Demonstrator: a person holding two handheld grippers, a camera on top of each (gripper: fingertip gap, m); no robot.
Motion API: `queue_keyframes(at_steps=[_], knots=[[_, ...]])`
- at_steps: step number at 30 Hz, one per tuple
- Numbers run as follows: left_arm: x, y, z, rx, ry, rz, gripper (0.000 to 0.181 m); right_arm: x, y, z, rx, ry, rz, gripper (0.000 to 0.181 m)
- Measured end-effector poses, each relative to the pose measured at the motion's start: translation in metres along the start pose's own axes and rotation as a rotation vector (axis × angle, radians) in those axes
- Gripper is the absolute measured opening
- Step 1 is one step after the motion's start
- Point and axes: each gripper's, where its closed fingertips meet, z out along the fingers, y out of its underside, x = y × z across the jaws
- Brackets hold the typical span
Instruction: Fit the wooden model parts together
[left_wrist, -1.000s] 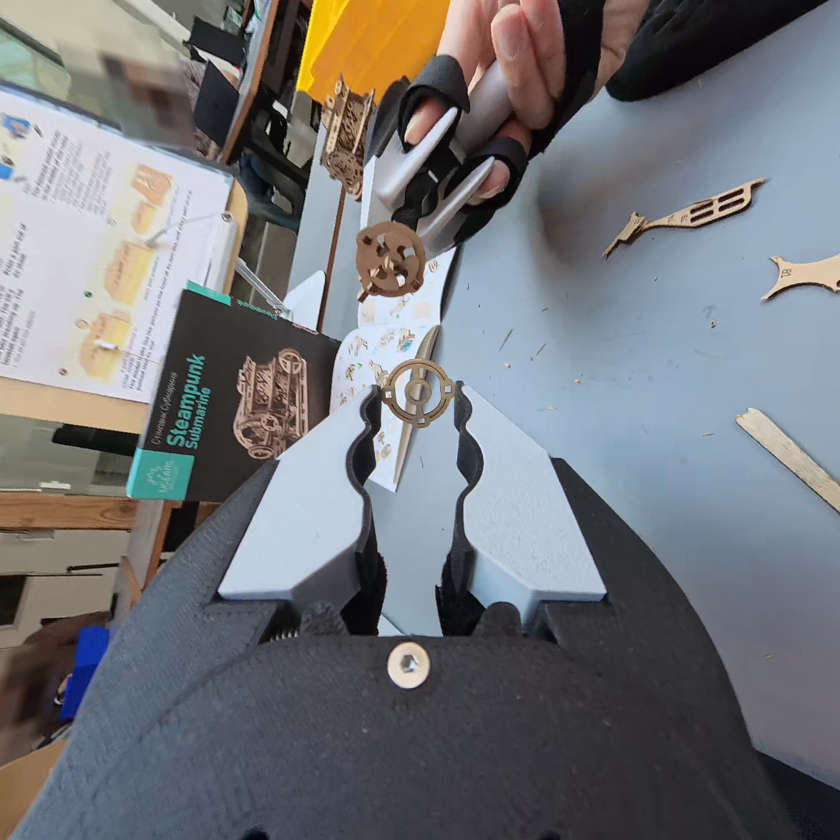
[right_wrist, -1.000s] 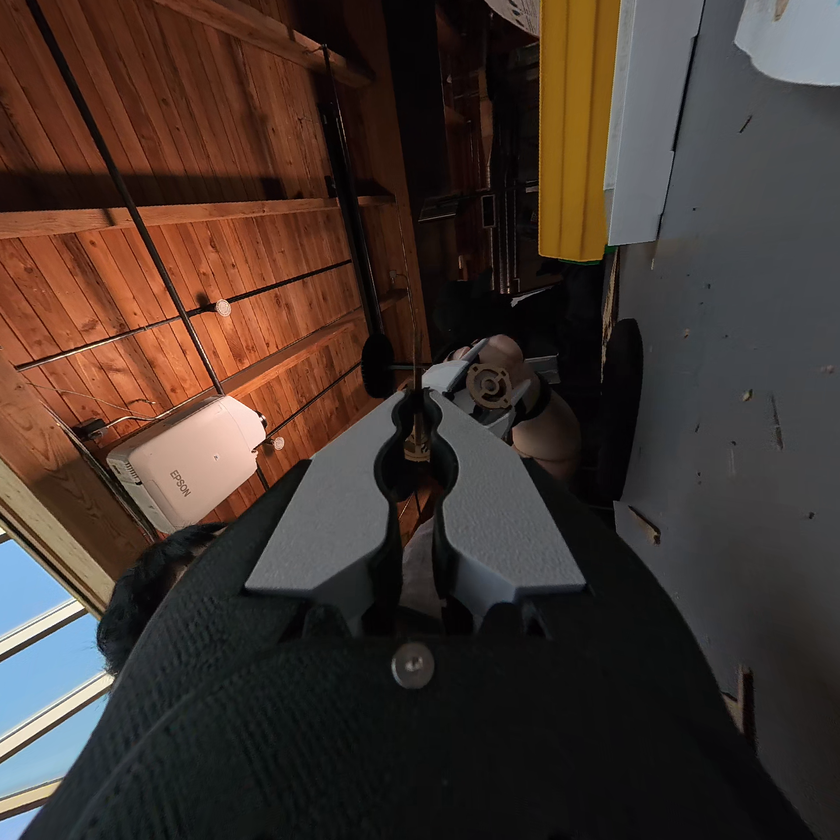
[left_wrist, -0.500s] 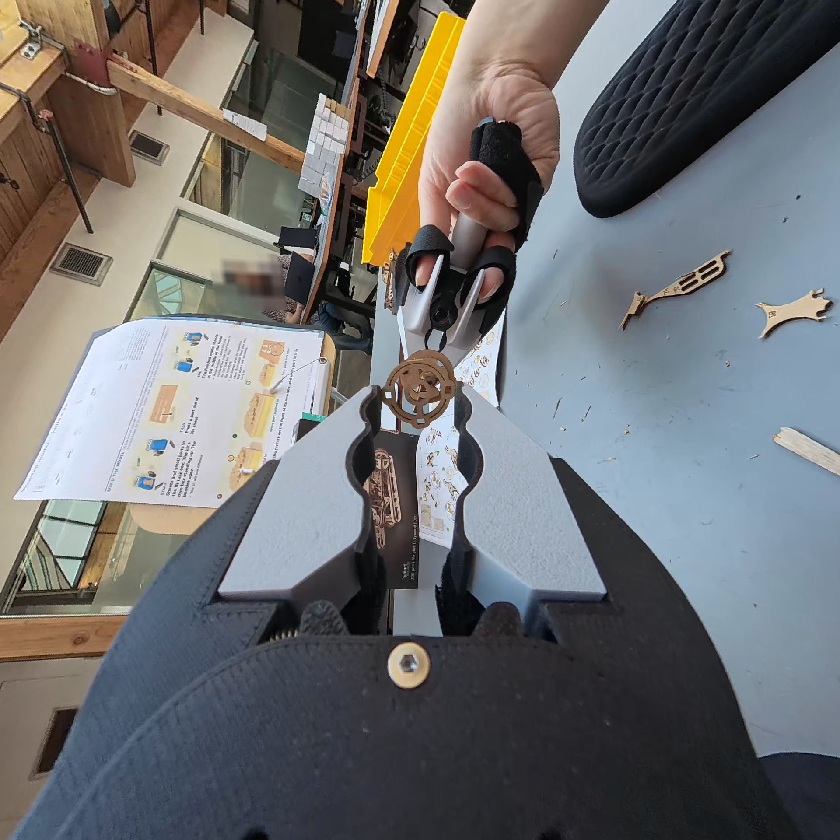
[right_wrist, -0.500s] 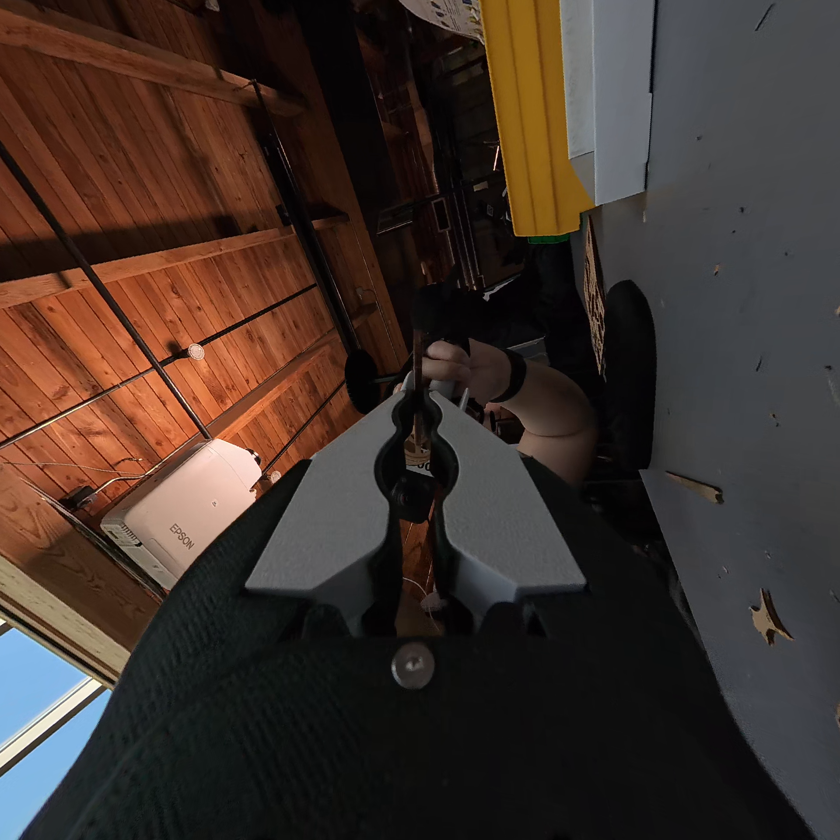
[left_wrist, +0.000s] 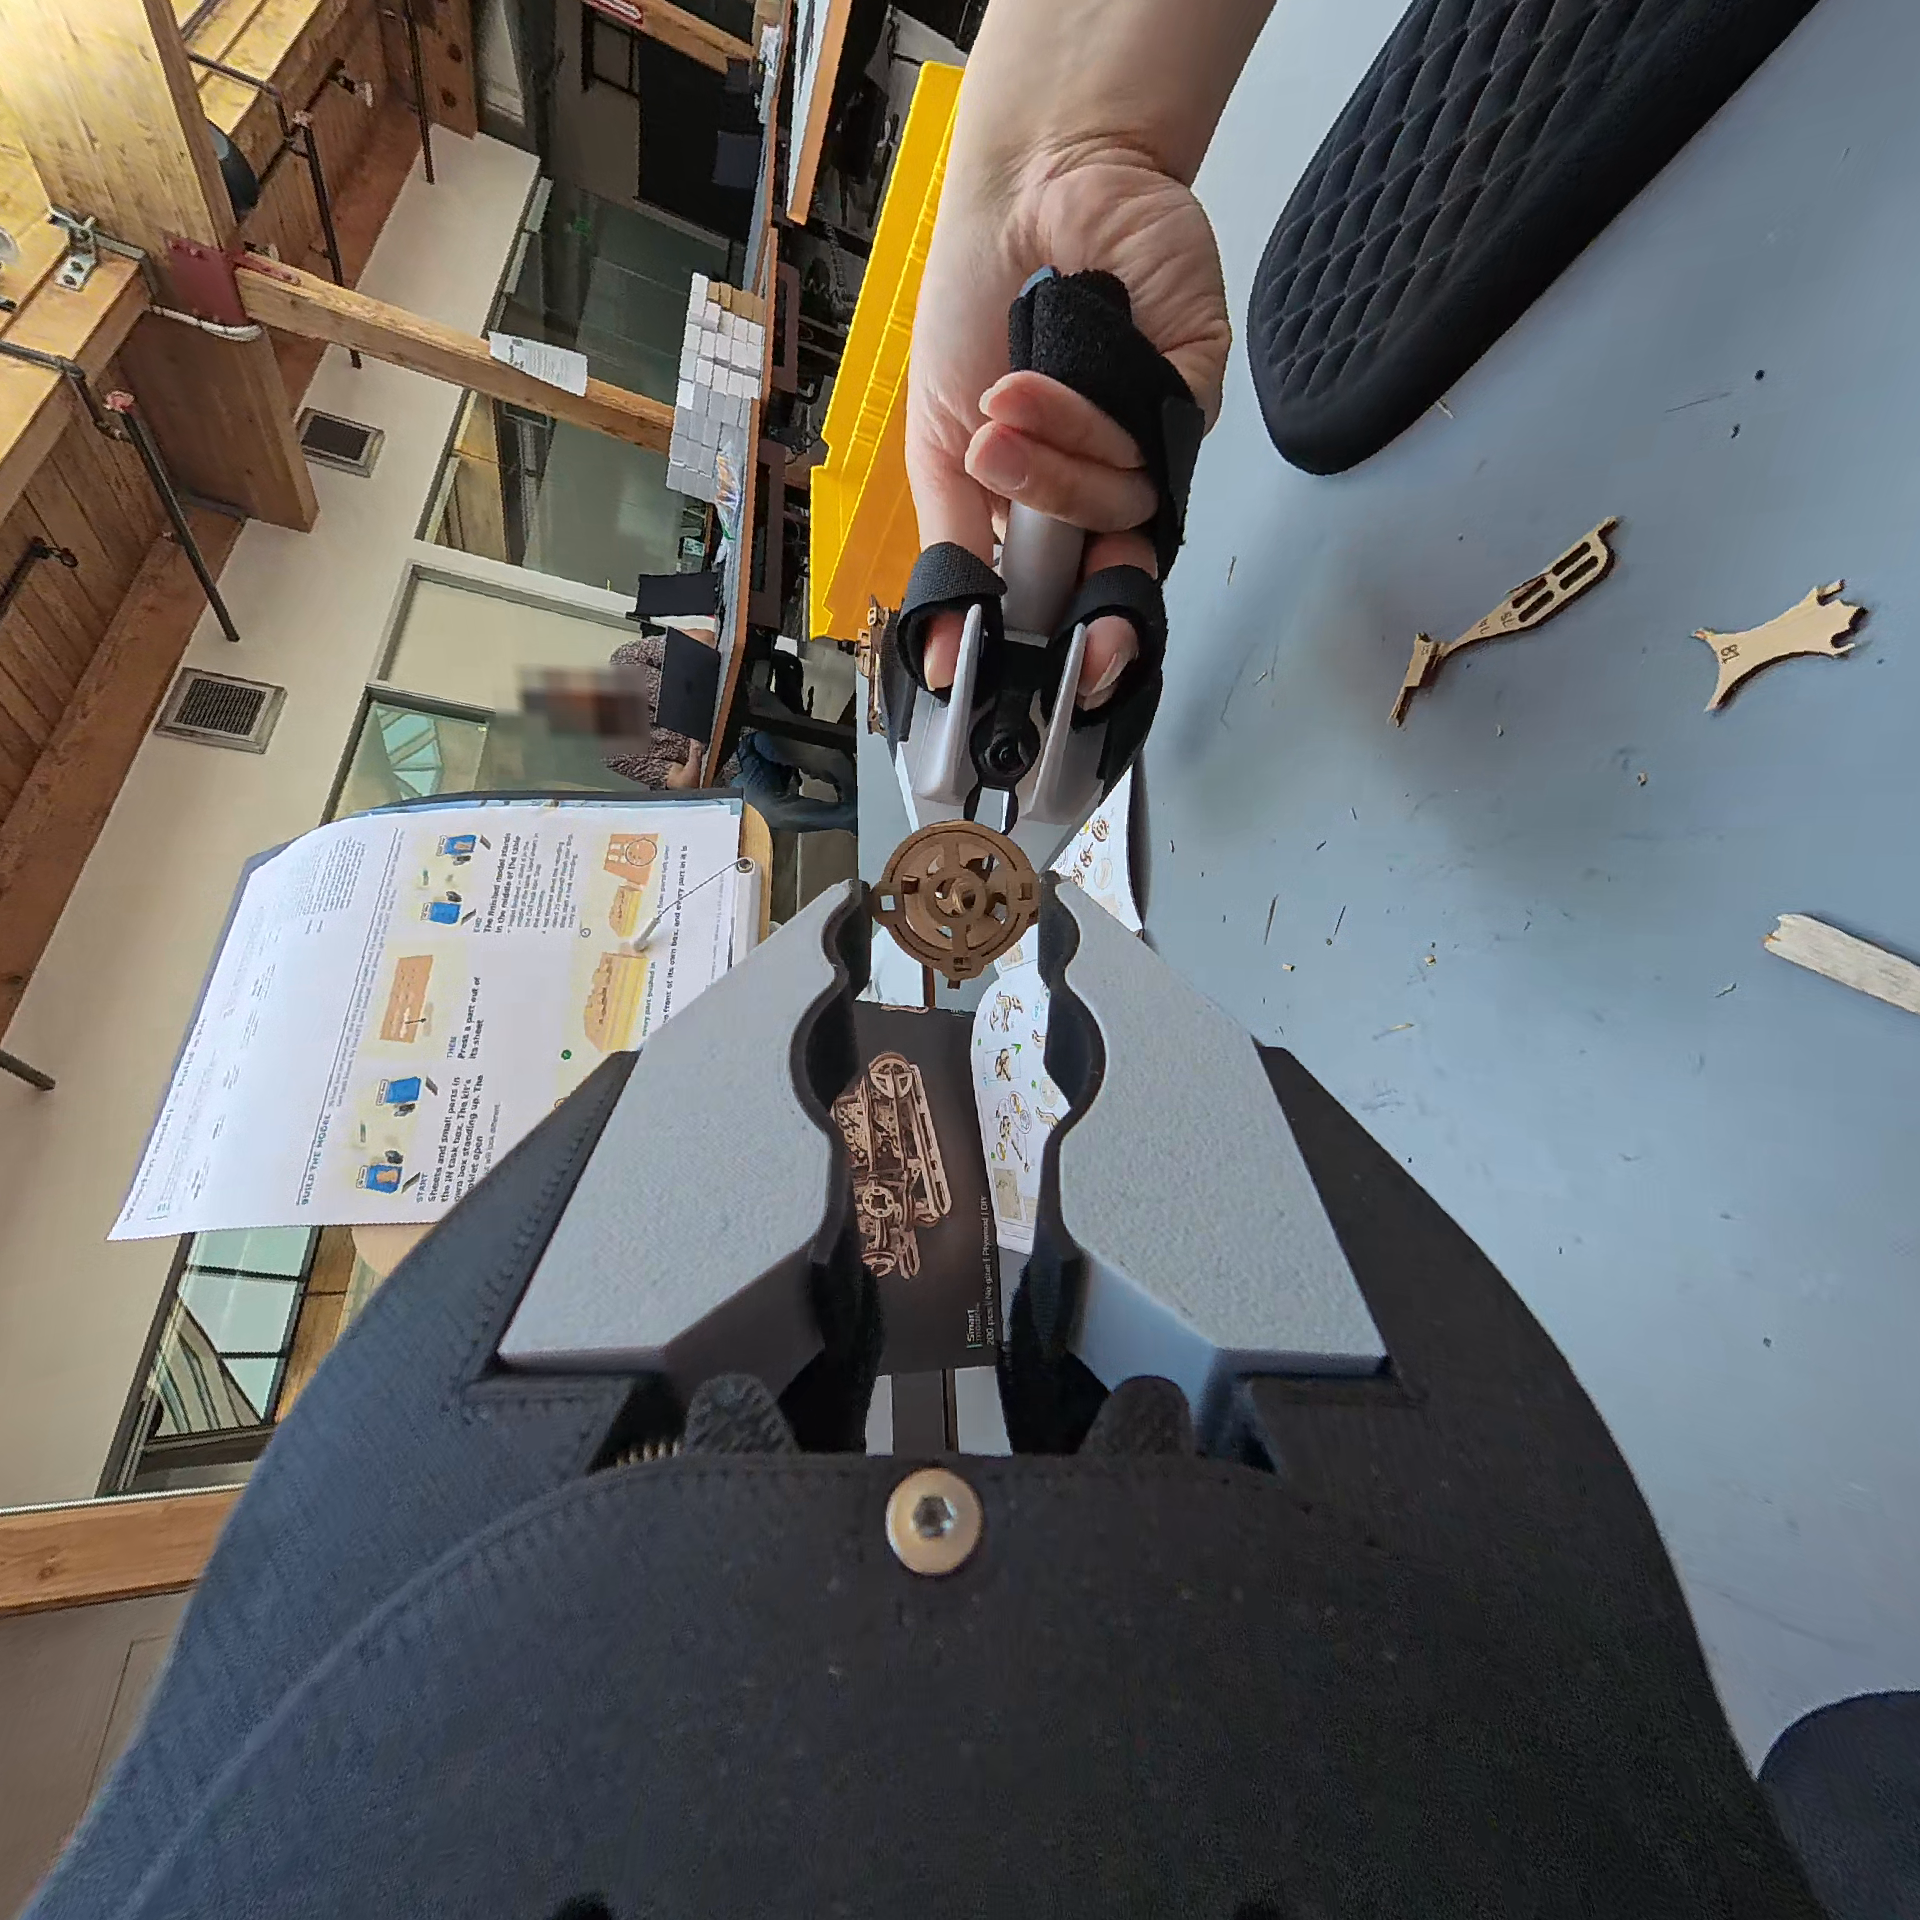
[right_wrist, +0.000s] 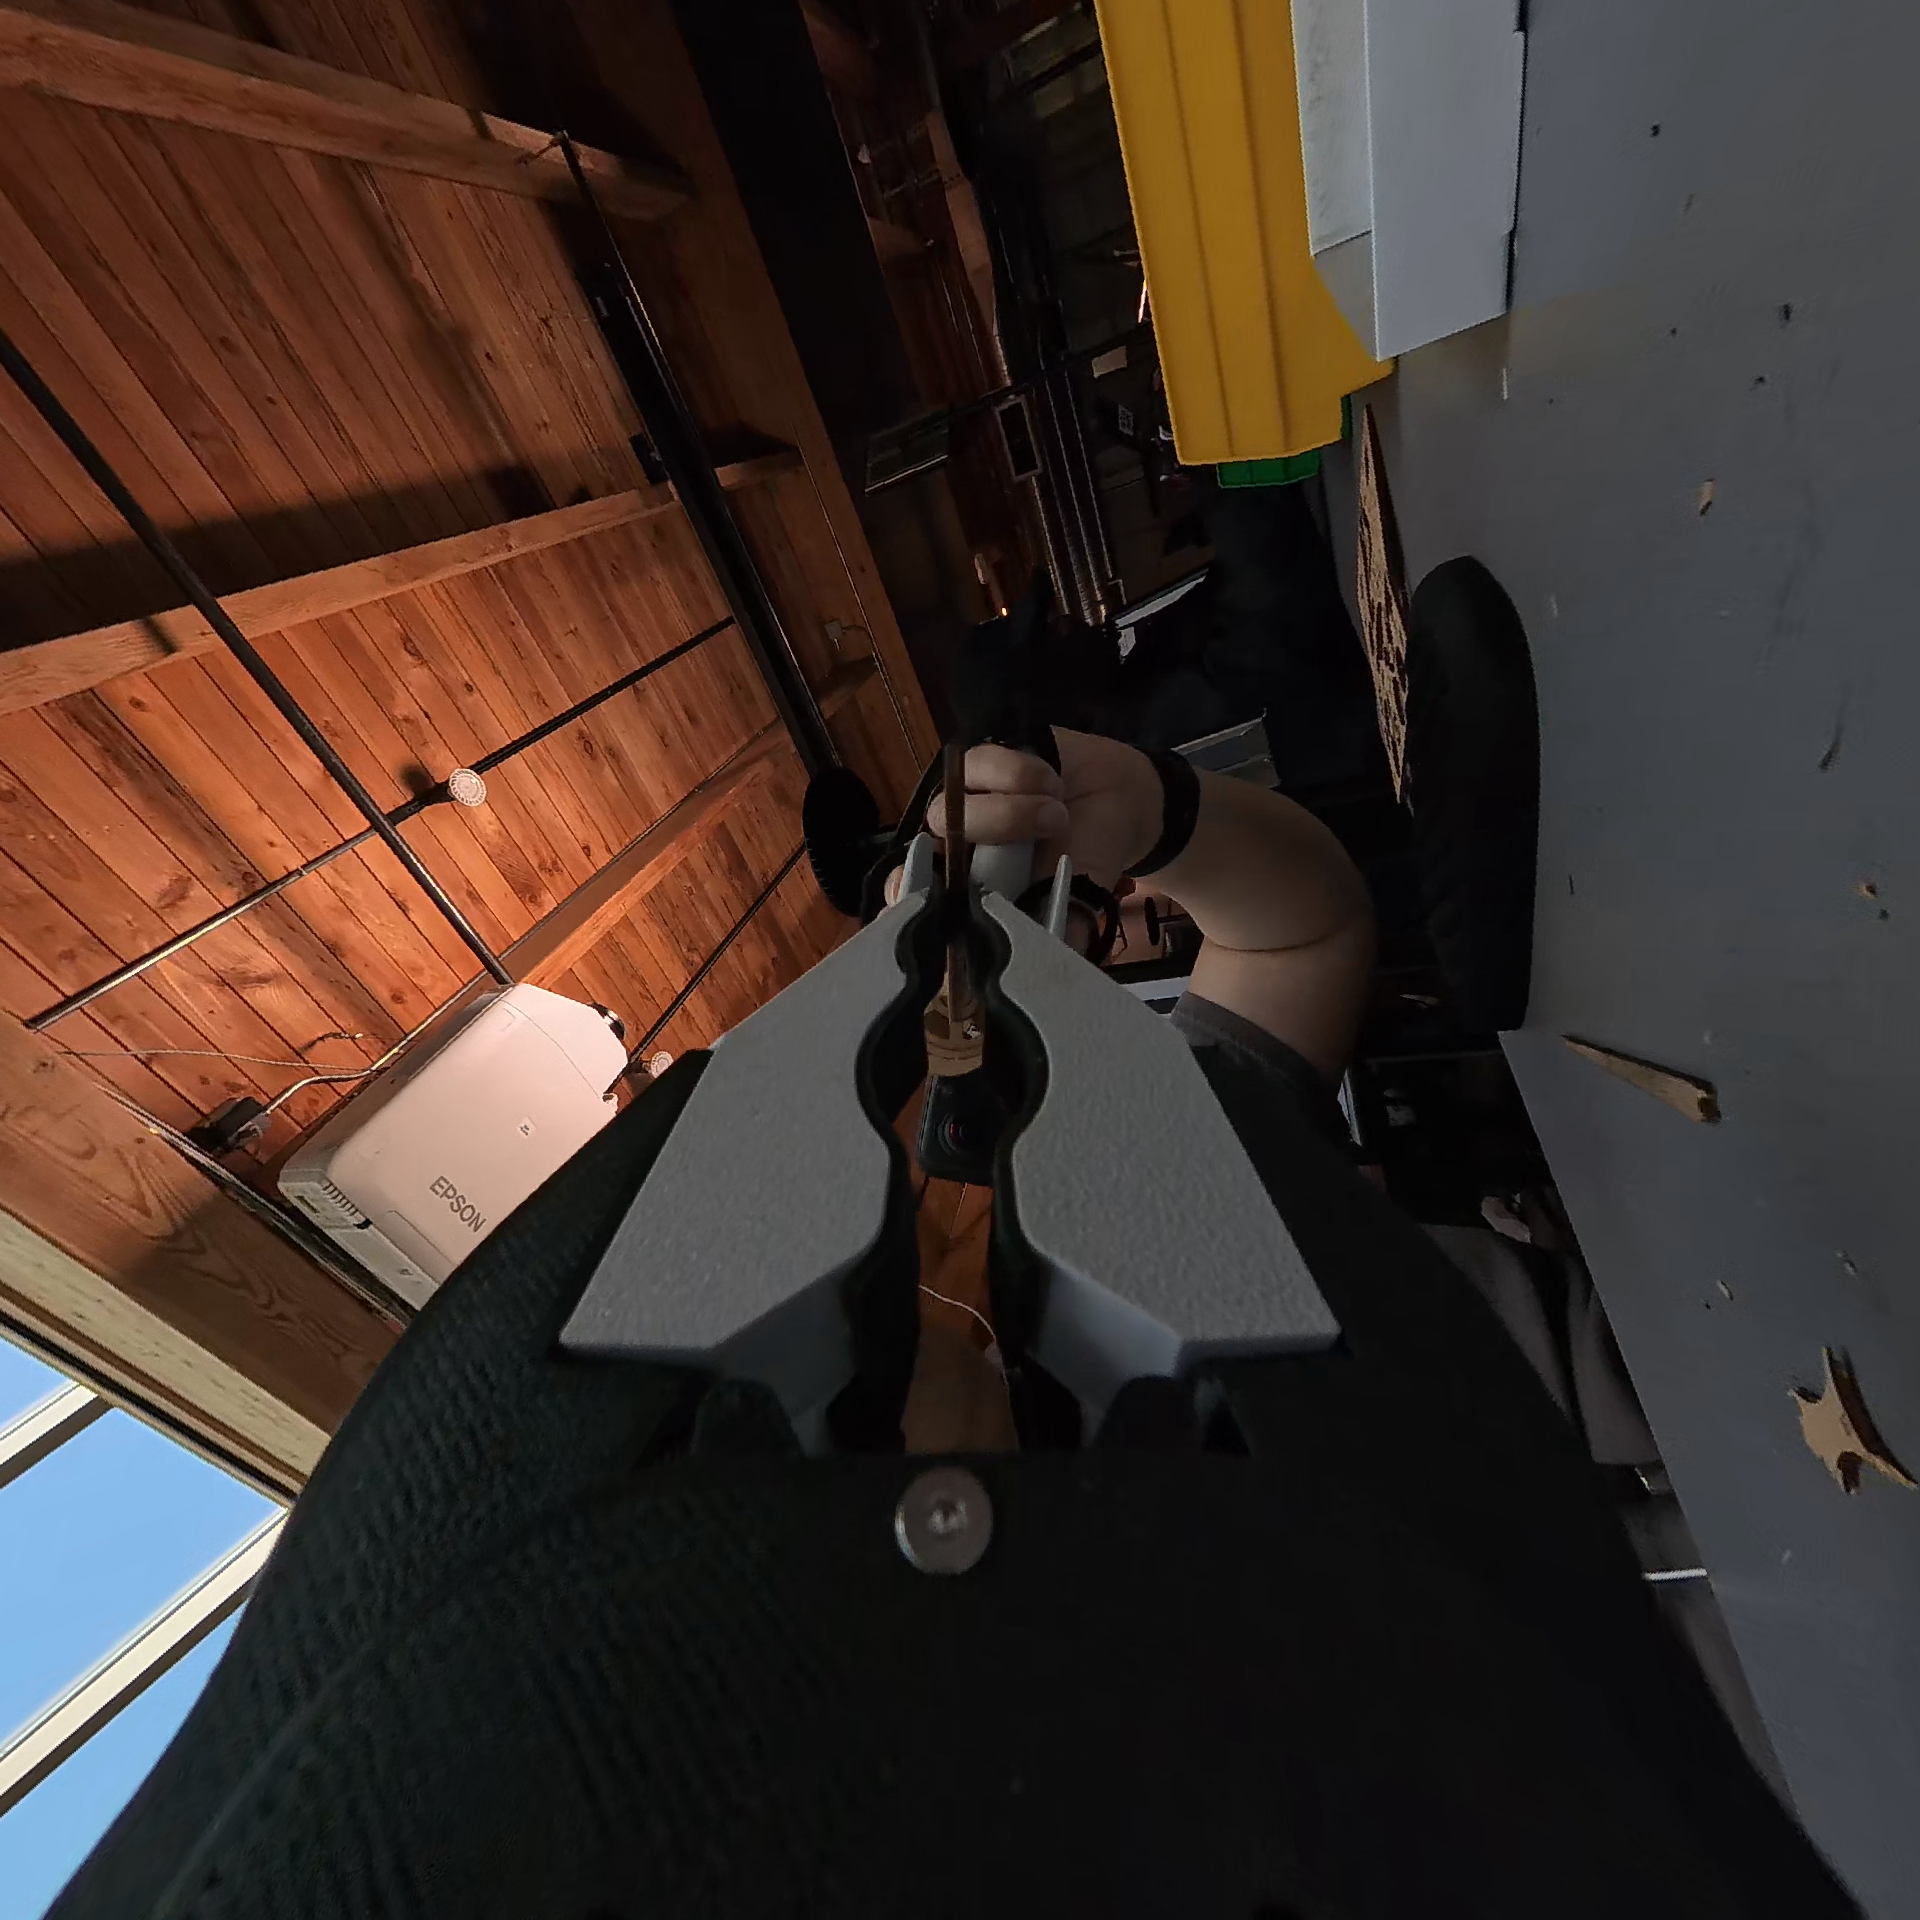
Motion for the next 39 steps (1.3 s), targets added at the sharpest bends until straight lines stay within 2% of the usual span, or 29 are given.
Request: queue_keyframes(at_steps=[17,39], knots=[[0.0017,0.0006,0.0063,-0.002,-0.006,0.014,0.031,-0.0003,-0.0022,-0.0074,0.007,-0.008,0.002,0.000],[0.0097,-0.0017,0.0064,0.022,0.030,0.019,0.031,0.0042,0.0076,-0.0007,-0.026,-0.014,0.011,0.000]])
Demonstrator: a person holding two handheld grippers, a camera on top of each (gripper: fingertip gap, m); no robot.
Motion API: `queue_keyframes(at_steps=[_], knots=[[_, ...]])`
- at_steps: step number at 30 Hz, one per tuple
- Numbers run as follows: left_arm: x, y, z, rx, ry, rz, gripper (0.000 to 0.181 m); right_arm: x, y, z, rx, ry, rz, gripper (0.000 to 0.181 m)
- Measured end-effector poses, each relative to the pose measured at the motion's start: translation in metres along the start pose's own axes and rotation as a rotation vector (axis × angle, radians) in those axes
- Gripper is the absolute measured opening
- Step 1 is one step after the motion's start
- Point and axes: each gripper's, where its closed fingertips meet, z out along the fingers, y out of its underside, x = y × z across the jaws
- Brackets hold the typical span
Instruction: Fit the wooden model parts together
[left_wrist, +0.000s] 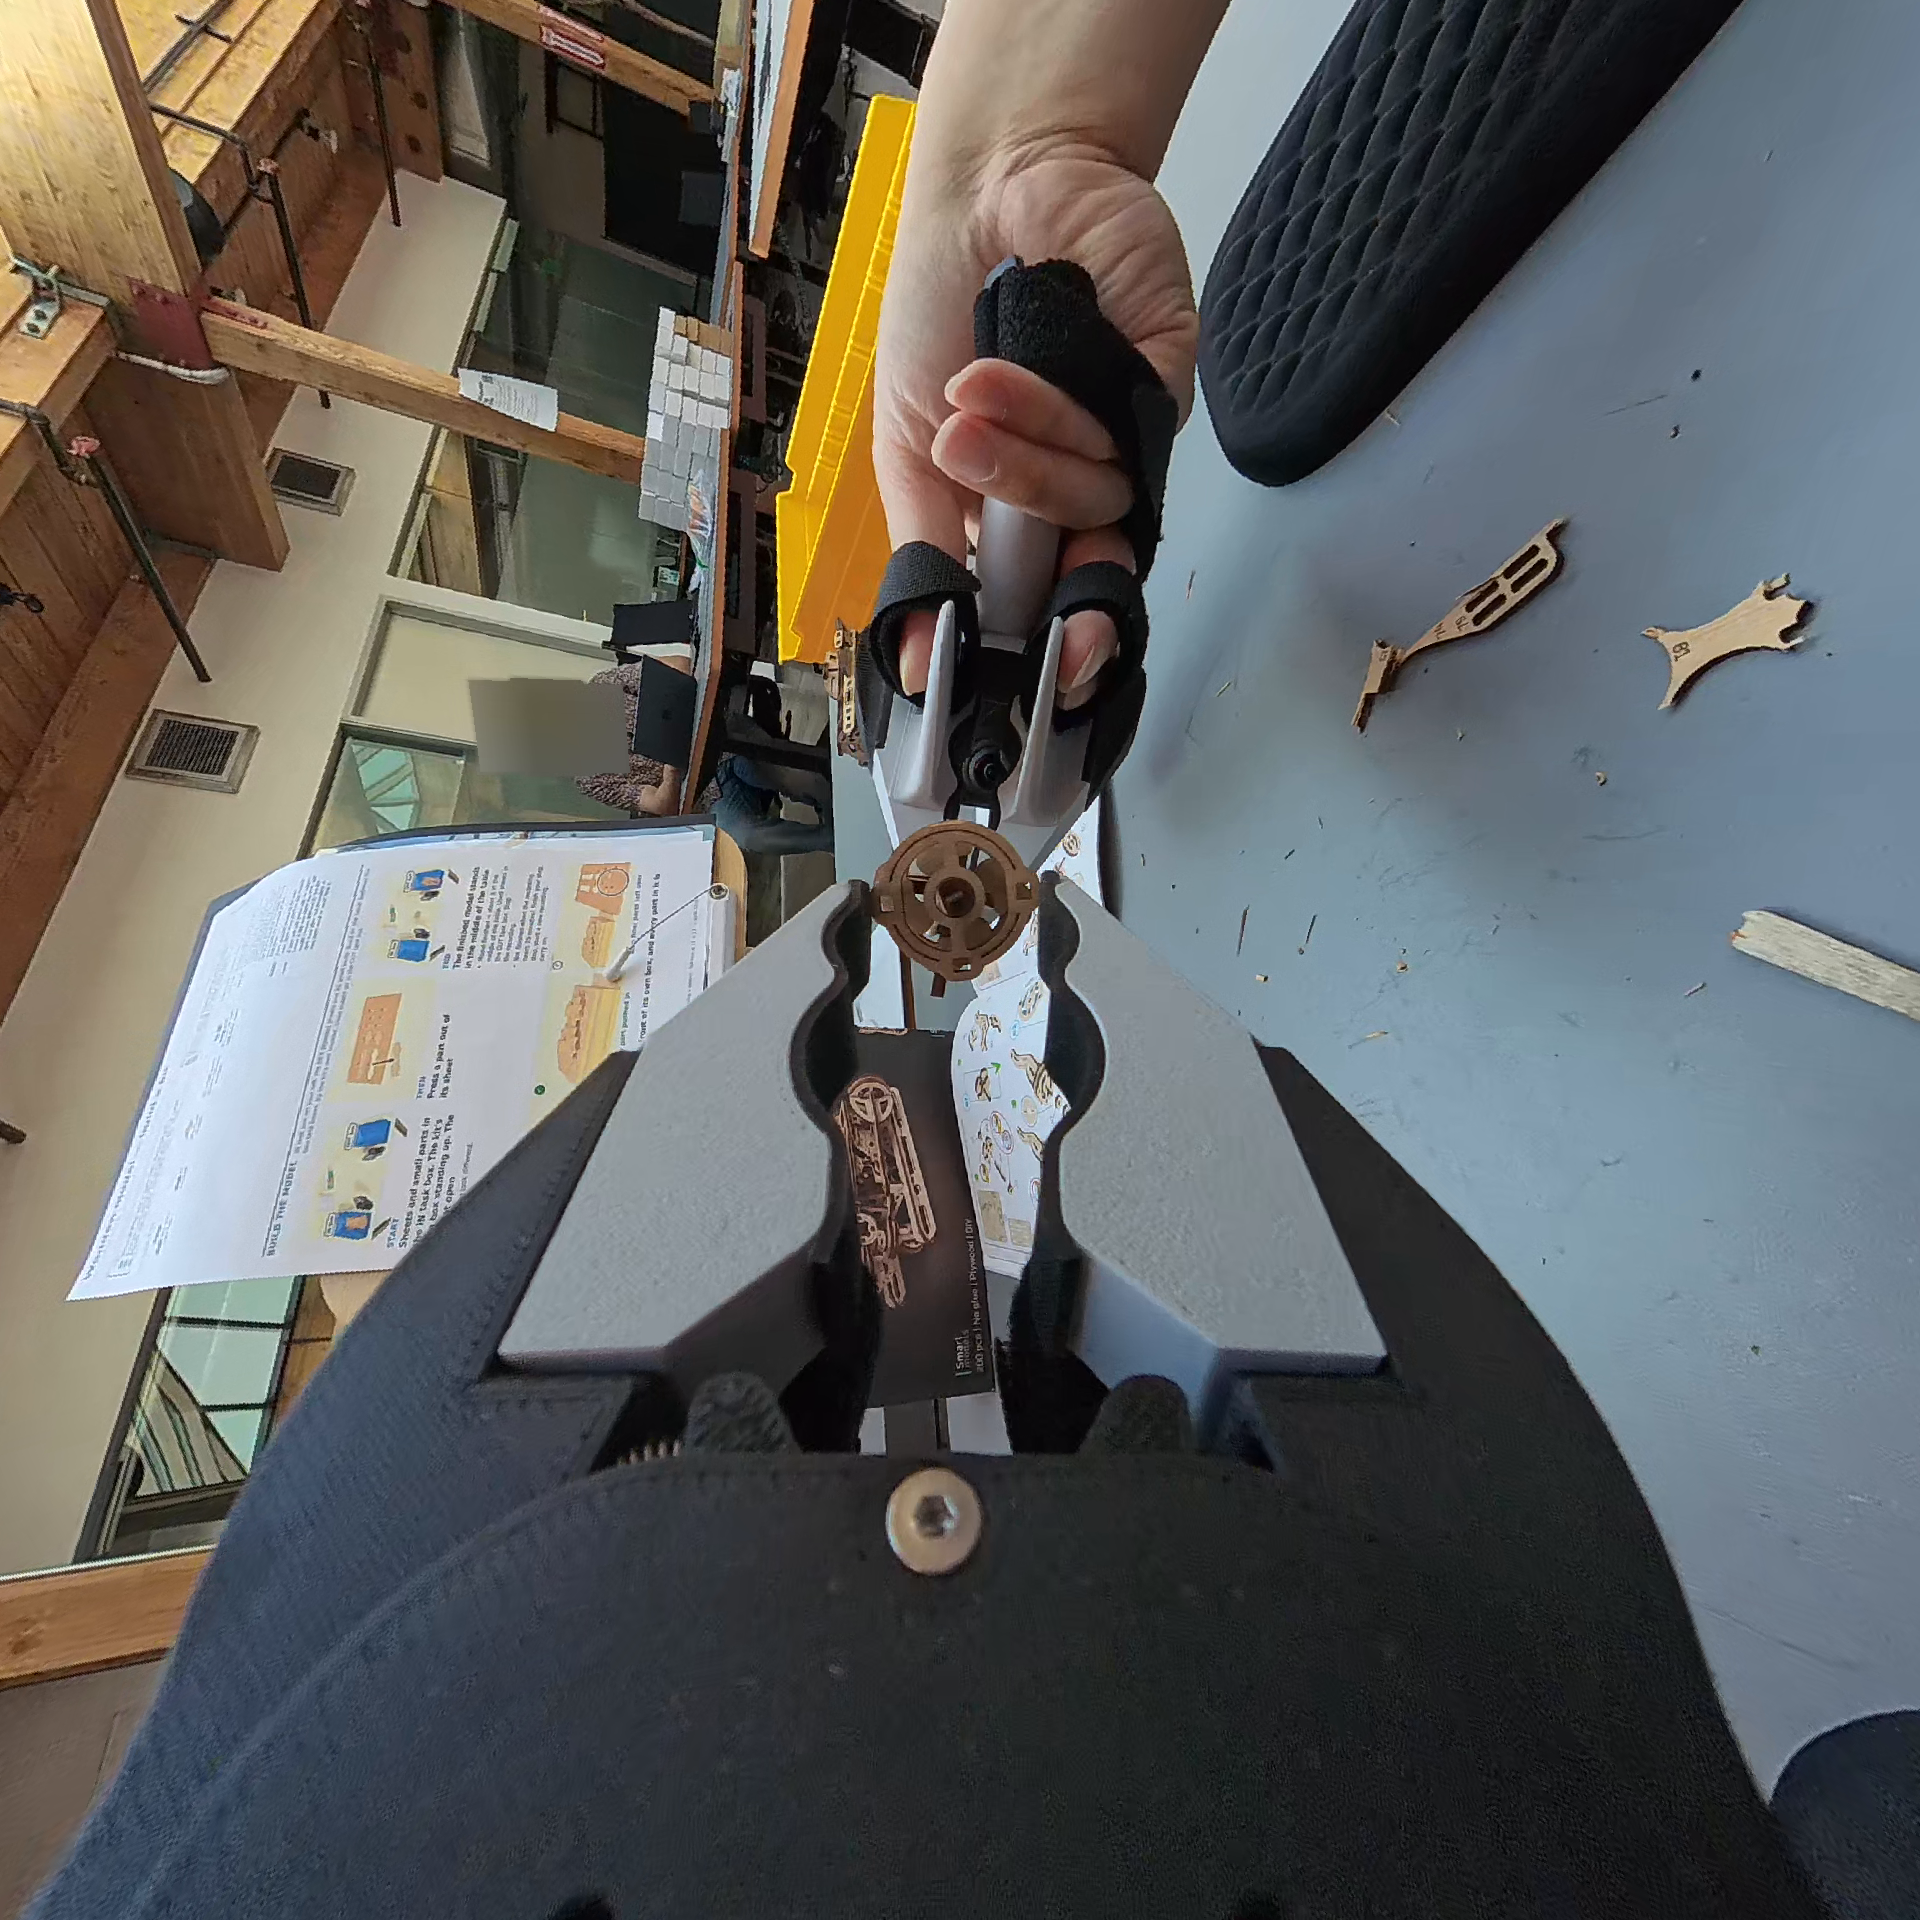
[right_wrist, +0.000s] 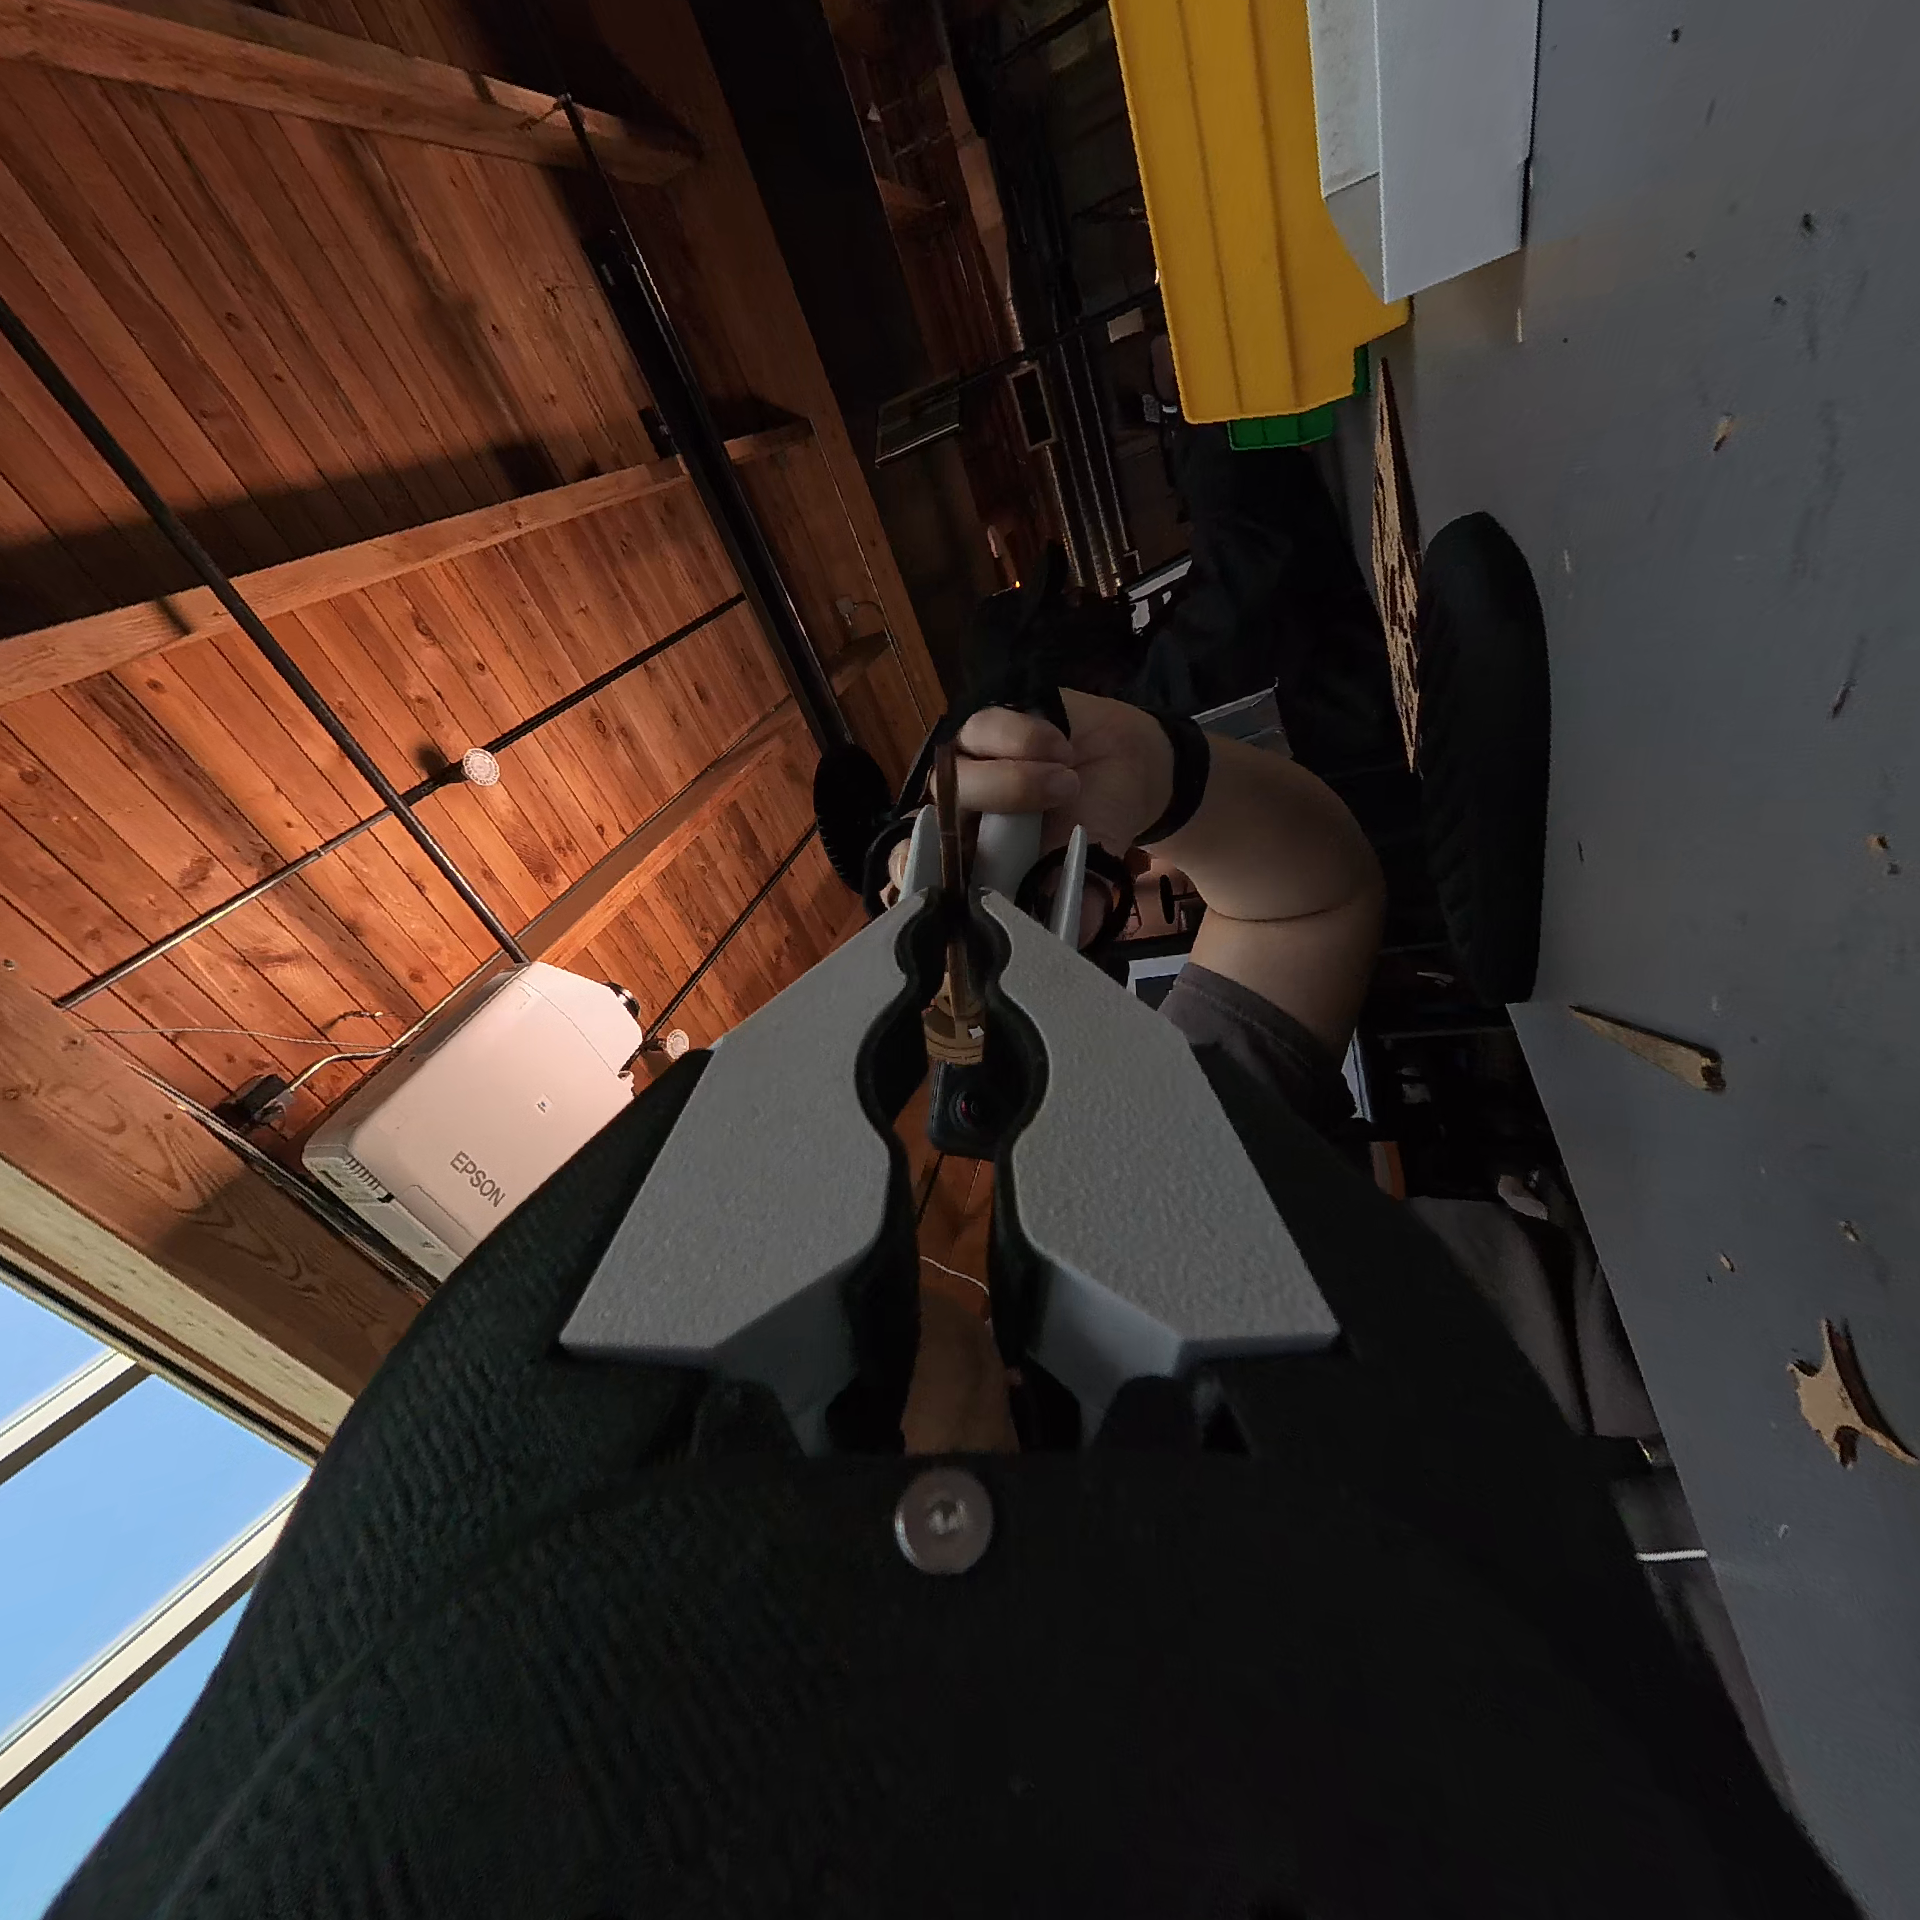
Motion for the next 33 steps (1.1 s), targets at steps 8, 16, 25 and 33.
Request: queue_keyframes(at_steps=[8,16,25,33], knots=[[-0.001,-0.003,-0.004,0.018,0.028,-0.035,0.030,0.003,0.004,0.001,0.005,-0.035,0.046,0.000],[-0.013,-0.013,-0.012,0.090,0.038,-0.111,0.031,0.000,0.013,0.009,0.020,-0.193,0.140,0.000],[-0.008,-0.024,-0.025,0.140,0.220,-0.182,0.031,0.007,0.029,0.020,-0.024,-0.232,0.207,0.000],[-0.009,-0.033,-0.030,0.223,0.263,-0.264,0.031,0.006,0.039,0.019,-0.041,-0.217,0.216,0.000]])
